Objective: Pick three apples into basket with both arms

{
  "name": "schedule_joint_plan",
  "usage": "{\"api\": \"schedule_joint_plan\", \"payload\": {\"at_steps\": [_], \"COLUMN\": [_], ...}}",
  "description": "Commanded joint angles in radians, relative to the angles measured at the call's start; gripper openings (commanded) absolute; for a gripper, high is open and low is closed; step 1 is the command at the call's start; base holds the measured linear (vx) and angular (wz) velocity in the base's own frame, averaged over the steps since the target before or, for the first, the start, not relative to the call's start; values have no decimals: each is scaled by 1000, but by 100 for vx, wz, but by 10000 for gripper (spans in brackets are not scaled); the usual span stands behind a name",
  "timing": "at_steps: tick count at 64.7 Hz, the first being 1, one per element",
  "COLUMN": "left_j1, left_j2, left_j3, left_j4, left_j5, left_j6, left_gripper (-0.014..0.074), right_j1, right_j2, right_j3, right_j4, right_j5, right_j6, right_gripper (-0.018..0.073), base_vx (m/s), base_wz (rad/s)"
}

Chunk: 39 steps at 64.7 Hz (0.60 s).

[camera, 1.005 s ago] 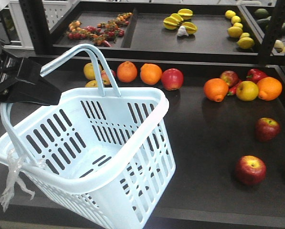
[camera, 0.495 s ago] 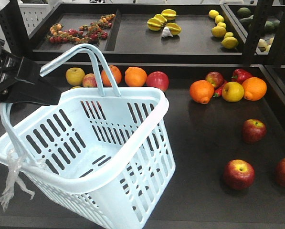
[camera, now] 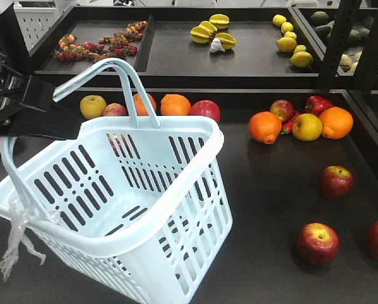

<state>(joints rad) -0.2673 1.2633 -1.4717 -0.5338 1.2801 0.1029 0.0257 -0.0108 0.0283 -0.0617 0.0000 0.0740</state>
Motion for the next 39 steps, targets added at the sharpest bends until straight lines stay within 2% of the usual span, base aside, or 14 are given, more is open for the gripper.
{"api": "schedule_joint_plan", "payload": {"at_steps": [1, 39], "left_j1": [-5, -5], "left_j2": [-26, -26], "left_j3": [-23, -23], "left_j4": [-59, -59], "left_j5": [-29, -29], "left_j6": [-8, -8], "left_gripper": [-7, -7], "right_j1": [-6, -6], "right_j2": [-11, -11], "right_j3": [15, 15], "right_j4": [0, 0], "right_j5": [-72, -73], "right_j6": [-8, -8], "right_gripper": [-5, -5], "base_vx": [6, 6], "base_wz": [1, 0]}}
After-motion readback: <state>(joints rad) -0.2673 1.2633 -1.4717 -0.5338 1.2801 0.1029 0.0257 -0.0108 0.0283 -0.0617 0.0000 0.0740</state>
